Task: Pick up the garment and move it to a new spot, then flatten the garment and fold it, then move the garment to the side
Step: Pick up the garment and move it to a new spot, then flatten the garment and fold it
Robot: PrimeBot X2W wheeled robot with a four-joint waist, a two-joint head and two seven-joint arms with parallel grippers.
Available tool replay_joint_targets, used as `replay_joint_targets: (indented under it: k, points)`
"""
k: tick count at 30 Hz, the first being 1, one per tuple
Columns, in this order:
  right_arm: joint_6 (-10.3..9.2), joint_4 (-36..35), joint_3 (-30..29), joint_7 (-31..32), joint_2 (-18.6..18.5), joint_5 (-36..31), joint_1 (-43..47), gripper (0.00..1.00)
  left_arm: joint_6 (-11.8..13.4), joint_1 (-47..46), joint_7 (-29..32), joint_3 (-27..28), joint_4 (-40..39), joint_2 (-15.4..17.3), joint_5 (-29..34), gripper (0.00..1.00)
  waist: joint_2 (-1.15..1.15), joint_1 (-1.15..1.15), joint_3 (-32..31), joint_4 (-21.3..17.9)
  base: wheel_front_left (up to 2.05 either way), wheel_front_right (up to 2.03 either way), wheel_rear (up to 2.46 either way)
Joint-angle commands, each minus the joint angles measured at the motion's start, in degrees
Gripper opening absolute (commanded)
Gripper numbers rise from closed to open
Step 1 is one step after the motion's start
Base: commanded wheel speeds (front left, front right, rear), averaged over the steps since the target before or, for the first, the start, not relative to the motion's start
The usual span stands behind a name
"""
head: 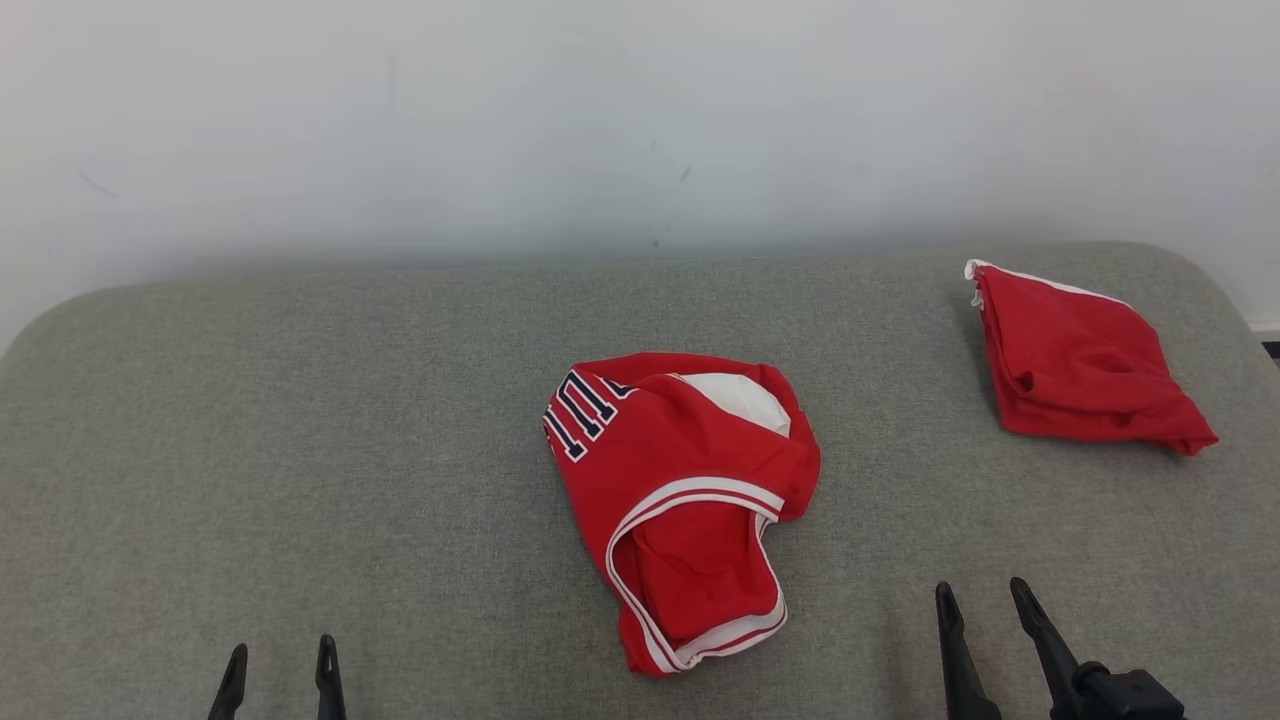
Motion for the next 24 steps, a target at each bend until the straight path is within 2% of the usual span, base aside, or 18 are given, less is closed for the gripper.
replay_joint_targets:
  k: [1,24]
  points:
    - [-0.11,0.1,0.1,-0.1,0.0,0.0,0.4,1.0,0.2,0.1,-0.1,0.1,-0.1,-0.2,0.3,1.0,0.0,0.0,0.0,0.0,0.0,0.0,0.0]
    - [-0.11,0.4,0.2,-0.1,0.0,0.0,0.3,1.0,2.2,1.2,-0.1,-1.5,-1.4,-0.3,-0.6,1.0,0.0,0.0,-0.3,-0.2,0.0,0.0,0.0]
